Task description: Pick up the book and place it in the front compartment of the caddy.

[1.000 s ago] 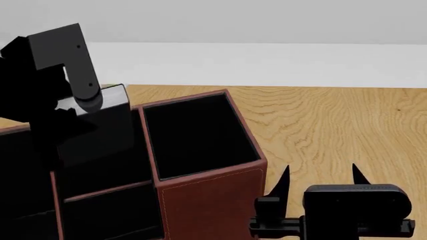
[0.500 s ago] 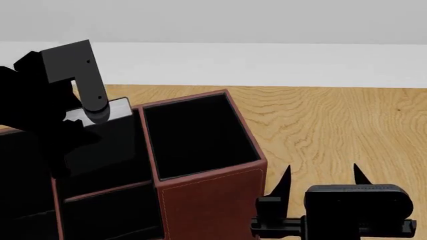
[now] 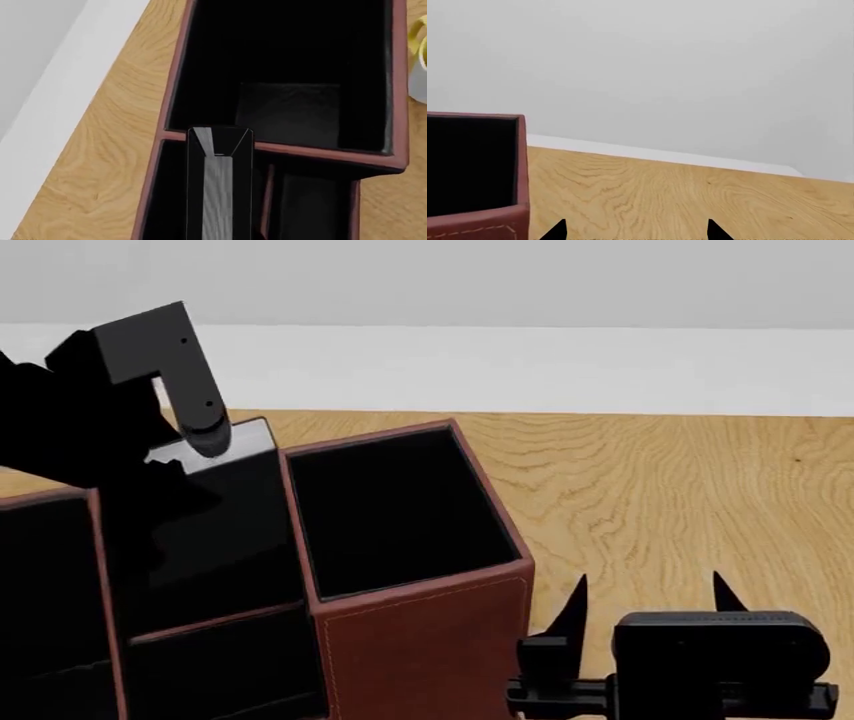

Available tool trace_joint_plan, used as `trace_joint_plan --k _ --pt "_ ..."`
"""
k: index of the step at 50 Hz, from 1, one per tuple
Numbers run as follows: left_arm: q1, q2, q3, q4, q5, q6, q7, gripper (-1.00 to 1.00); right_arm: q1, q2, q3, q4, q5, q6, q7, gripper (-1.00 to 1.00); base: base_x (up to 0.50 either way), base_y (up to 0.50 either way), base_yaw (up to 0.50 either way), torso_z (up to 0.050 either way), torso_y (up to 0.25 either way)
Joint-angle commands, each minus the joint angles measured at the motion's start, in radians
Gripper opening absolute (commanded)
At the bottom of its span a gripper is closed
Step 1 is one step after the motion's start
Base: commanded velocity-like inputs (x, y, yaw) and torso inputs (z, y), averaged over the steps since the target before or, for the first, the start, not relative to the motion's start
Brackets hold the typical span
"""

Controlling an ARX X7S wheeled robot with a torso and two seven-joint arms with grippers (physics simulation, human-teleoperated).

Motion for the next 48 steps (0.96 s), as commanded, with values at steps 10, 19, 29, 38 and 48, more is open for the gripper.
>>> trace_joint_plan --k 10,19,29,38,48 --pt "0.065 0.083 -0.036 -0.119 0.107 0.099 0.009 -1.0 0.007 -0.013 0.025 0.004 -0.018 0.006 -0.016 1.0 0.0 0.0 -0.01 0.0 0.0" --pt "0.061 0.076 -0.023 -0.094 0.118 0.081 -0.008 1.0 0.007 -0.011 0.024 0.0 -0.016 0.008 -0.014 1.0 0.0 0.0 -0.01 0.0 0.0" --pt "0.036 0.047 -0.023 -0.026 0.111 0.048 -0.017 1.0 0.009 -0.011 0.019 -0.004 -0.013 0.01 -0.012 1.0 0.0 0.0 0.0 0.0 0.0" --pt "0.029 0.028 -0.032 0.026 0.101 0.029 -0.036 1.0 0.008 -0.009 0.022 -0.011 -0.01 0.013 -0.009 1.0 0.0 0.0 0.0 0.0 0.0" --pt "0.022 -0.063 -0.13 0.234 0.016 -0.031 -0.176 1.0 0.006 -0.004 0.027 -0.025 -0.004 0.022 -0.004 1.0 0.0 0.0 0.0 0.0 0.0"
